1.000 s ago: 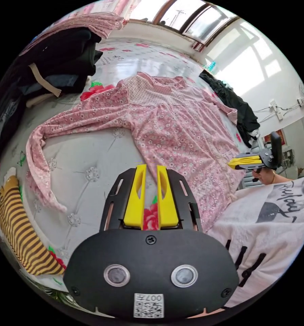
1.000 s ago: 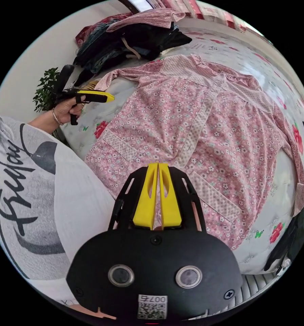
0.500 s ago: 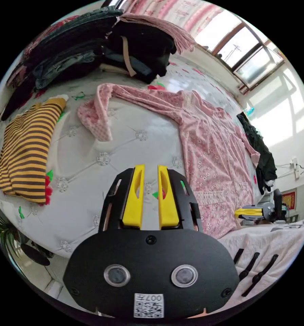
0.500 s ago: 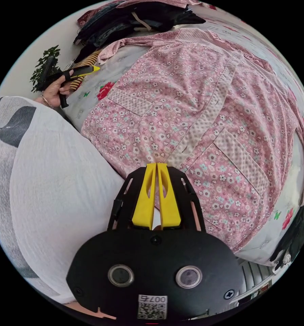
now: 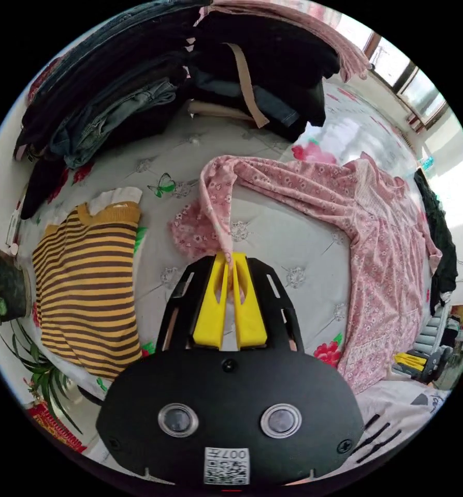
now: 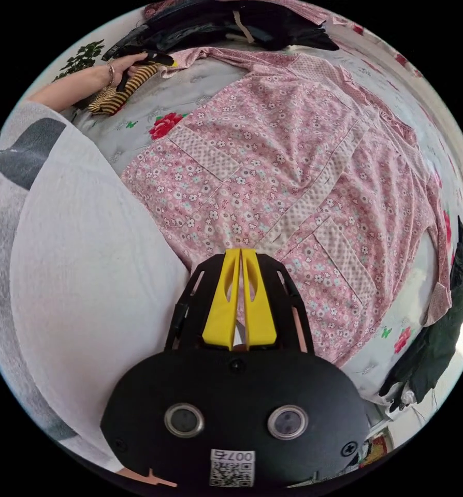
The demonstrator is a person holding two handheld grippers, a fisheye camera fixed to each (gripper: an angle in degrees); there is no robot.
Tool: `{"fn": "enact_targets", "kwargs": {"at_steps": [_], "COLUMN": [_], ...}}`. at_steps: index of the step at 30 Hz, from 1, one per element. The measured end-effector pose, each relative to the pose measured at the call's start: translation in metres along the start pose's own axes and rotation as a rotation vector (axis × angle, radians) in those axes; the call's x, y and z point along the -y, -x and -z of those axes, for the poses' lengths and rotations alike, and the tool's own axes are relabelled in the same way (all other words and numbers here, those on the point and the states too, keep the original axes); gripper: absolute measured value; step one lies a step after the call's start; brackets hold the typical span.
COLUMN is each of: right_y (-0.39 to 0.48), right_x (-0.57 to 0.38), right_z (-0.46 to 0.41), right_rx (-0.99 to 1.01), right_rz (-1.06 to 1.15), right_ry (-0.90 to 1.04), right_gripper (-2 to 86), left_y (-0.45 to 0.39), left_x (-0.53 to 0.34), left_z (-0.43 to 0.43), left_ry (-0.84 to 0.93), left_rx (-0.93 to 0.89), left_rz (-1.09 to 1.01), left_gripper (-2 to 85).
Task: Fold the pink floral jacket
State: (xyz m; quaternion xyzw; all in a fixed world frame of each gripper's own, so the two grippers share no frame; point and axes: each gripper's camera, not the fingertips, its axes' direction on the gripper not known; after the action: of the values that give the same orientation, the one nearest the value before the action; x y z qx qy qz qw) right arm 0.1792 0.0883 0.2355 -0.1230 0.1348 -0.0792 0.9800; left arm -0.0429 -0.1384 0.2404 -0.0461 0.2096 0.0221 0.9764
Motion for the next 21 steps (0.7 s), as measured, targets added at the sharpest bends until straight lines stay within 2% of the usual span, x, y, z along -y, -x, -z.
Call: {"fn": "enact_targets", "kwargs": {"at_steps": [4,9,13,18,21], "right_y": [-0.018,-0.026,-0.009,0.021,0.035], "right_x": [-0.009,0.01,0.04,0.081,0.098], "right_z": [0.039,0.094,0.152,0.19,0.193], "right_rx": [0.061,0.112,0.162,0.247,0.216], "right_rz": [-0.133,-0.135,-0.031,0.121,0.143], "right_ry": [-0.175,-0.407,-0.611,-0.648,-0.627], "right_gripper": [0.6,4.4,8.7,12.1,12.3], "left_y": [0.024,-0.012,-0.068,-0.127,-0.162], "left_x": [-0.006,-0.021,-0.032,-0.042,-0.049], "left_z": [0.097,0.181,0.191,0.183,0.184], "left_ry": [-0.271,-0.438,-0.386,-0.29,-0.247], "left_rx": [-0.412,-0.637,-0.716,-0.829,-0.885], "left_rz": [-0.01,-0.228,-0.389,-0.491,-0.58], "left_gripper": [-0.9,-0.9,-0.9,-0.8,-0.6]}}
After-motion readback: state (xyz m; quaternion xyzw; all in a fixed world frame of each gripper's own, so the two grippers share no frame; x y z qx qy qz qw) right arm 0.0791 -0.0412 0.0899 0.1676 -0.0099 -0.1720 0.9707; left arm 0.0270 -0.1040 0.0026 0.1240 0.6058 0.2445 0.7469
